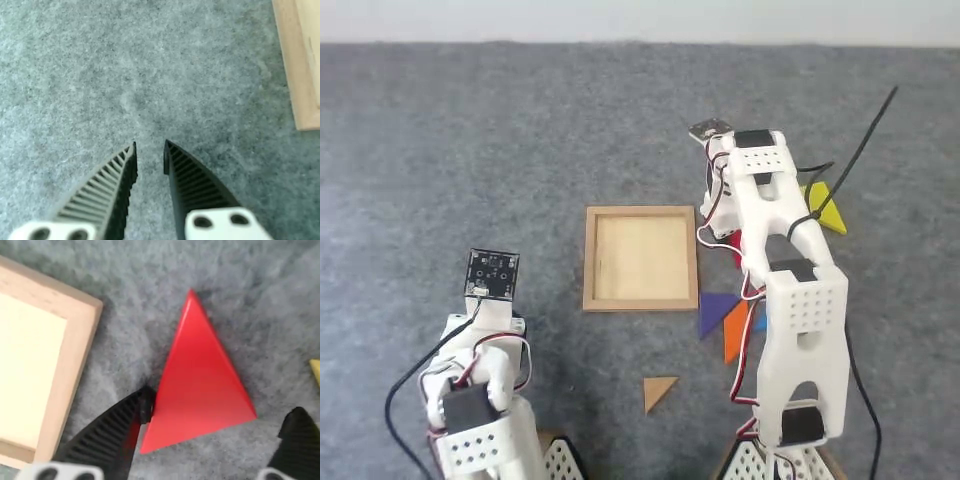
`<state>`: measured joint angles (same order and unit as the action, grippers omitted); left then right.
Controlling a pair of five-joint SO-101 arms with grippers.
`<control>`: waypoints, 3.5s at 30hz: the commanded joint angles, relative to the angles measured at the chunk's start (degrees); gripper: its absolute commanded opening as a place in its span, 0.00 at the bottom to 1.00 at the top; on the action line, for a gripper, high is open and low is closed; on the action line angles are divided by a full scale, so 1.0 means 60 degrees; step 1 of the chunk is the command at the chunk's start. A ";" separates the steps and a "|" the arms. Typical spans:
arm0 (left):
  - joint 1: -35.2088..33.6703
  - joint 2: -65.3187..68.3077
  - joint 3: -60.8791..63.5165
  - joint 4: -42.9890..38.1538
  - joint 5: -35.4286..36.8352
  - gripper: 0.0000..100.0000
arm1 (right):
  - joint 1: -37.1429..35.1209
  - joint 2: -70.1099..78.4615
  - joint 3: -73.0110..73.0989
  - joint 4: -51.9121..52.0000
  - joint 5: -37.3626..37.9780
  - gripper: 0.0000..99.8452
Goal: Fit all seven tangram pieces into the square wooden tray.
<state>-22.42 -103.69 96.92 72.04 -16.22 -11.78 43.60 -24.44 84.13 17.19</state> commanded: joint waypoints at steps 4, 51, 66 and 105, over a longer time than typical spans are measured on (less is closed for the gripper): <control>0.0029 -0.0117 -0.0081 0.0059 0.0059 0.09 | -0.0051 -0.0037 0.0029 0.0212 -0.0029 0.29; 0.0029 -0.0117 -0.0081 0.0059 0.0059 0.09 | -0.3949 -0.3011 -0.0689 0.2132 -0.2989 0.27; 0.0029 -0.0117 -0.0081 0.0059 0.0059 0.09 | -0.3700 -0.3714 0.0029 0.2806 -0.0835 0.24; 0.0029 -0.0117 -0.0081 0.0059 0.0059 0.09 | -0.3465 -0.6366 0.6286 -0.3333 -0.0190 0.09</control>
<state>-22.42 -103.69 96.92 72.04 -16.22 -35.08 12.13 16.18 61.36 15.52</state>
